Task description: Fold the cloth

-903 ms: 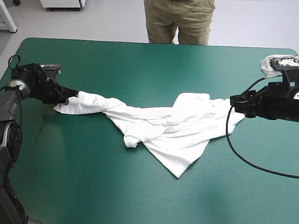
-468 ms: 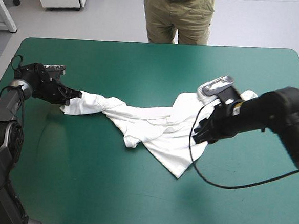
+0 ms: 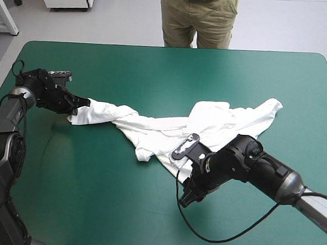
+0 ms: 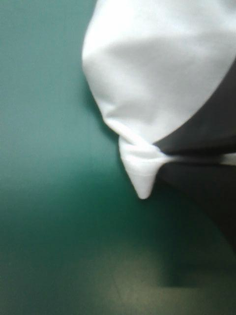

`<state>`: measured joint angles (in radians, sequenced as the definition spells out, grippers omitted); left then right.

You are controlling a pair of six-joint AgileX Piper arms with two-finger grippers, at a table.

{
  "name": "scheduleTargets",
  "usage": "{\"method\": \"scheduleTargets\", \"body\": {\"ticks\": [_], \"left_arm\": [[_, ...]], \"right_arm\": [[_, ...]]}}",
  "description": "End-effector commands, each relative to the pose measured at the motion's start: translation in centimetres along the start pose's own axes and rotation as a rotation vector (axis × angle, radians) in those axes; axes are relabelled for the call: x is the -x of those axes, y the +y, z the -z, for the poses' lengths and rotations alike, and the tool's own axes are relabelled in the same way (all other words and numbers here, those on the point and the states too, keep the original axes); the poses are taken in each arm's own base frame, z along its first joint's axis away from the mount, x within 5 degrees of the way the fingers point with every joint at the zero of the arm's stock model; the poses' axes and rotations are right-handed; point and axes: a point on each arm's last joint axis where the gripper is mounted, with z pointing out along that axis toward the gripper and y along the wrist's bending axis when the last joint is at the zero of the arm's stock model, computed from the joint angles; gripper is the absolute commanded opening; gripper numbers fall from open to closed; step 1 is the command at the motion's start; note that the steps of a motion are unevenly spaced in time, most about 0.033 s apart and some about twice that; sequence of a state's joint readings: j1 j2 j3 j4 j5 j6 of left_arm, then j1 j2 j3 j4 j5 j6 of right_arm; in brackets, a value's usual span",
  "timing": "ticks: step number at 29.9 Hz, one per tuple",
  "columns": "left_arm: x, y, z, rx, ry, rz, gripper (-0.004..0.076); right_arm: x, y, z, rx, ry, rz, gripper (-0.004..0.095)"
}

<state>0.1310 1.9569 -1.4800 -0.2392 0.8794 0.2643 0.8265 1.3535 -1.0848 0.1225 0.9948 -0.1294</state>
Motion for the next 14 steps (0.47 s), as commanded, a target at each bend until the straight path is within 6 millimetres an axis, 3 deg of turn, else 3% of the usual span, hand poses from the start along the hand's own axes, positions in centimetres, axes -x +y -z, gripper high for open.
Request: {"method": "scheduleTargets", "body": {"ticks": [1, 14], "left_arm": [[0.0, -1.1, 1.1, -0.041, 0.005, 0.011, -0.0009], [0.0, -1.1, 1.1, -0.043, 0.003, 0.014, -0.0009]], "right_arm": [[0.1, -0.1, -0.3, -0.014, -0.086, 0.010, 0.0509], [0.8, -1.1, -8.9, -0.014, 0.129, 0.042, 0.0495]]}}
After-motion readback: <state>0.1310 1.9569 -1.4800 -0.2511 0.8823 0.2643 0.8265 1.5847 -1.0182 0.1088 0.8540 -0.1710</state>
